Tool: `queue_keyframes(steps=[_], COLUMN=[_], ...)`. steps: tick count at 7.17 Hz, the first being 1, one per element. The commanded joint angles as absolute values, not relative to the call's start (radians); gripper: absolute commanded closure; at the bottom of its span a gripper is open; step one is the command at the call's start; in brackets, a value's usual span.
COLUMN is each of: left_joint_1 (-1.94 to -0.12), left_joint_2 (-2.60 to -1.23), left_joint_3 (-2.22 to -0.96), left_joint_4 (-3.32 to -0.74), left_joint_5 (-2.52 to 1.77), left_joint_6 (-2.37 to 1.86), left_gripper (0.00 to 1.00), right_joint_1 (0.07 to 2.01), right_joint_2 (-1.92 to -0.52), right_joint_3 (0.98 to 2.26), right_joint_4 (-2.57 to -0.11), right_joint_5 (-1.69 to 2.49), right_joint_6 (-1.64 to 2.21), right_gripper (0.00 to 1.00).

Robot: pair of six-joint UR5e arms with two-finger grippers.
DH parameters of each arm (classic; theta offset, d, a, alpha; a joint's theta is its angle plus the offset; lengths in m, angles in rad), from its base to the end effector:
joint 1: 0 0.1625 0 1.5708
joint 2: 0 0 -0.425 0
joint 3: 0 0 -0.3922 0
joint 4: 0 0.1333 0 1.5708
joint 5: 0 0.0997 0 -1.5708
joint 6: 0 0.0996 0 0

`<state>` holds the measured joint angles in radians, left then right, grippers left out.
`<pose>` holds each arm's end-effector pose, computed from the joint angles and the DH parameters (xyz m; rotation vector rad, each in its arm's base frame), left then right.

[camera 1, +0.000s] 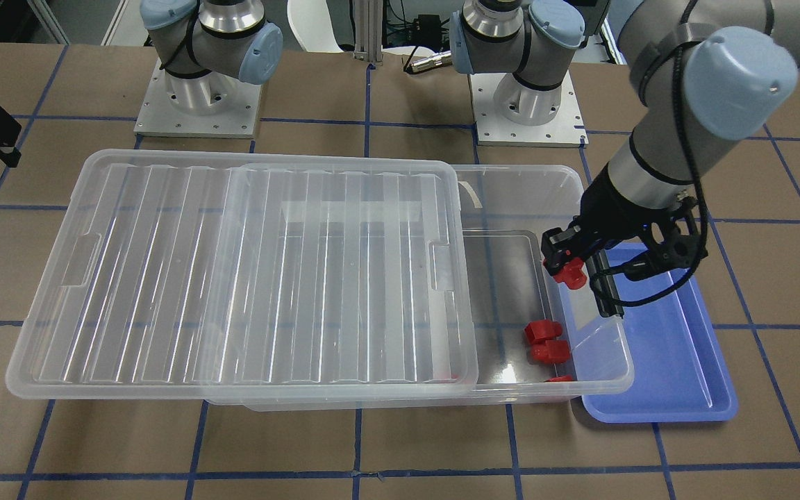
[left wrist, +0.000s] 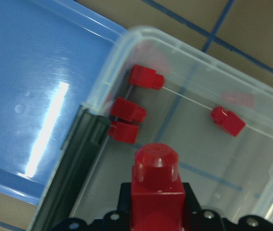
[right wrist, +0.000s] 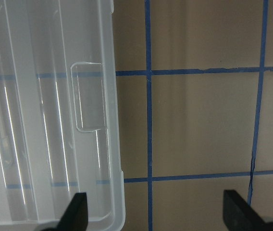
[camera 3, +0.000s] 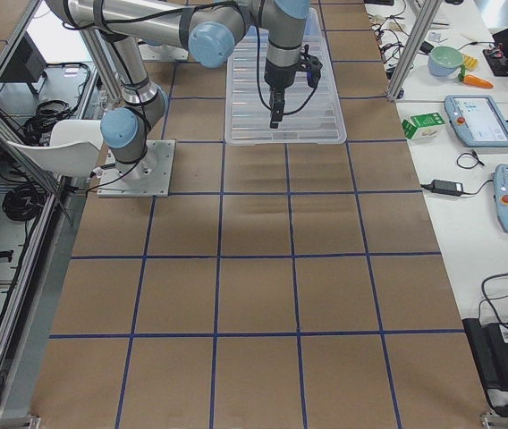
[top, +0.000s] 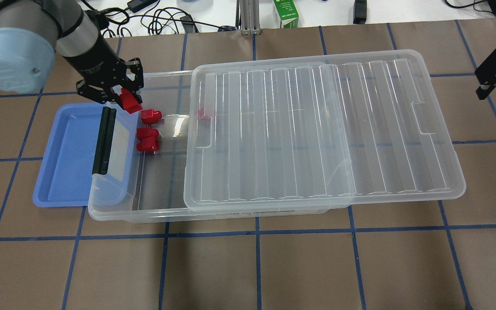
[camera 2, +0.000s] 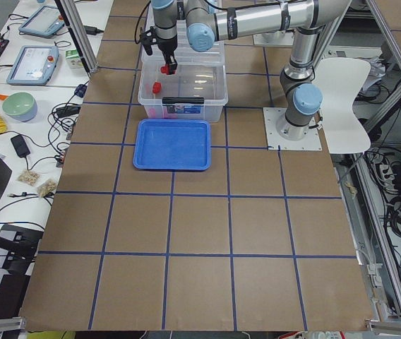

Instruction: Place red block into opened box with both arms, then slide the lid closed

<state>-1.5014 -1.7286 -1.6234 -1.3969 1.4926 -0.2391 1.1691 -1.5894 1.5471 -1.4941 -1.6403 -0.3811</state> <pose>-0.1029 -0.5548 0.3974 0.4732 -3.0293 -0.0659 -0.0714 -0.4914 0.5013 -0.0300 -3.0890 -0.0901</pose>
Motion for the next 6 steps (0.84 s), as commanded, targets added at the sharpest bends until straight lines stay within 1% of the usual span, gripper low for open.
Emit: queue_keyframes(steps=[1, 3, 5, 6], left_joint_1=[-1.503, -1.5, -1.499, -1.502], left_joint_2=[-1.709, -1.729, -1.747, -1.749], left_joint_3=[-1.756, -1.814, -1.897, -1.899], left_joint_4=[-1.314, -1.31, -1.173, -1.169], left_joint_5=[1.508, 1.503, 1.506, 1.505], left_joint_6=[-0.097, -0.077, -0.063, -0.052], left_gripper=[0.82, 0.82, 0.82, 0.82], right_joint_1=[1.169, 1.169, 1.169, 1.169], right_joint_2=[-1.589, -1.589, -1.589, -1.589], right_joint_3=[1.549, 1.549, 1.549, 1.549], right_joint_4=[-1.494, -1.494, -1.496, -1.5], right_joint_5=[-1.638, -1.638, -1.638, -1.637], right_joint_6=[-0.383, -0.383, -0.383, -0.383], right_gripper=[0.0, 0.0, 0.0, 0.0])
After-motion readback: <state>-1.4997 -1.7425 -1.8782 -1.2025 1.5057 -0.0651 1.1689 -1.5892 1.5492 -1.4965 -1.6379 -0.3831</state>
